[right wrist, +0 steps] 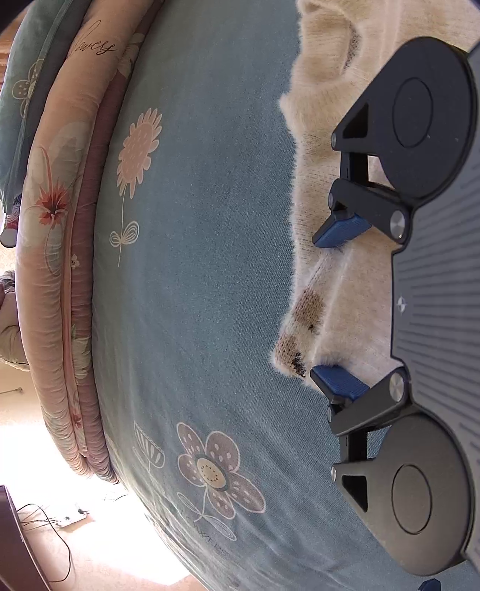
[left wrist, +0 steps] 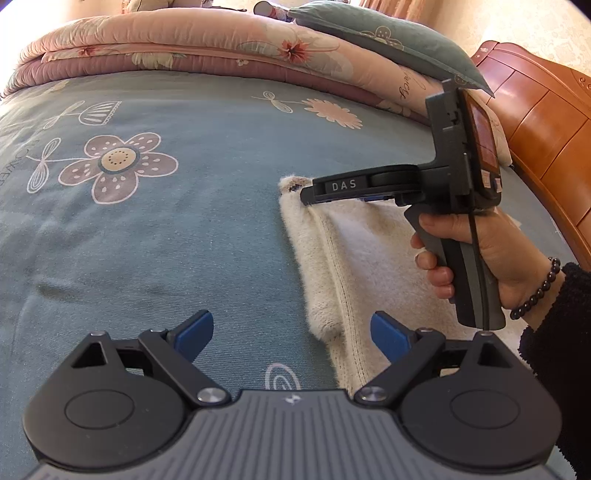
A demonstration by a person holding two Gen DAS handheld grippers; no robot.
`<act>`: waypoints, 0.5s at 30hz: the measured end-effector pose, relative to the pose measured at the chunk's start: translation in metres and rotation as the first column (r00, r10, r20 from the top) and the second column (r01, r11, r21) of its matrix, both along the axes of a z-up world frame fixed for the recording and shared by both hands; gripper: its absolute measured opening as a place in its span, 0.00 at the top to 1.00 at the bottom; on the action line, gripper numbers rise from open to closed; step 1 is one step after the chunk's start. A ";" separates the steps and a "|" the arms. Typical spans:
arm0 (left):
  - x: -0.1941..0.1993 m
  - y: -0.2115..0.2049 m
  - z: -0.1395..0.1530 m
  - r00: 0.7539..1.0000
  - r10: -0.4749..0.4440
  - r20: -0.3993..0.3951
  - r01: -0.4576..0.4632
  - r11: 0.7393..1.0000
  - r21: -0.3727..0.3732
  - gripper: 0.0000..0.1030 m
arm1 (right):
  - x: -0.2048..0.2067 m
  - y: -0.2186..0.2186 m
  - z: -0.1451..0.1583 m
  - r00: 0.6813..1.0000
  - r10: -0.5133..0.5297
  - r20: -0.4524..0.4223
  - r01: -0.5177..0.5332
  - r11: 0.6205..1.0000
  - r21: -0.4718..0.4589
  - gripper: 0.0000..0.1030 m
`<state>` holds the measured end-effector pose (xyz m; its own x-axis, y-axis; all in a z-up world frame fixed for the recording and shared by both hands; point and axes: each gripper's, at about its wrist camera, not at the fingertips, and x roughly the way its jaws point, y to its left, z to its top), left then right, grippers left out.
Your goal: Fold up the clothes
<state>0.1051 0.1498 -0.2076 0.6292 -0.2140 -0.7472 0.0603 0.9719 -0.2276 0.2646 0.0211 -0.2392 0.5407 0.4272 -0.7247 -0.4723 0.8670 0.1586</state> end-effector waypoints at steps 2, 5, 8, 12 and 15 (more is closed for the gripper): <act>0.000 0.001 0.000 1.000 0.005 0.000 -0.005 1.000 -0.004 0.11 | -0.006 -0.011 0.012 1.000 0.000 0.017 -0.001 0.999 0.047 0.28; 0.000 0.000 0.000 1.000 0.008 0.000 -0.008 1.000 0.000 0.11 | -0.012 -0.023 0.025 0.999 -0.012 0.038 0.009 0.997 0.080 0.28; 0.000 -0.004 0.000 1.000 0.000 -0.001 0.000 1.000 0.007 0.11 | -0.009 -0.023 0.021 1.000 -0.019 0.023 0.018 0.999 0.045 0.28; -0.001 -0.009 0.002 1.000 -0.017 0.005 0.016 1.000 0.011 0.11 | -0.002 -0.010 -0.007 1.000 -0.022 -0.008 0.022 1.000 -0.006 0.25; -0.003 -0.015 0.004 0.999 -0.037 0.011 0.037 0.999 0.011 0.11 | -0.001 -0.014 -0.006 0.999 -0.040 -0.012 0.040 0.999 0.022 0.23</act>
<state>0.1025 0.1350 -0.2040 0.6295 -0.2290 -0.7425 0.0986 0.9714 -0.2159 0.2632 0.0074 -0.2454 0.5492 0.4215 -0.7216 -0.4351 0.8814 0.1838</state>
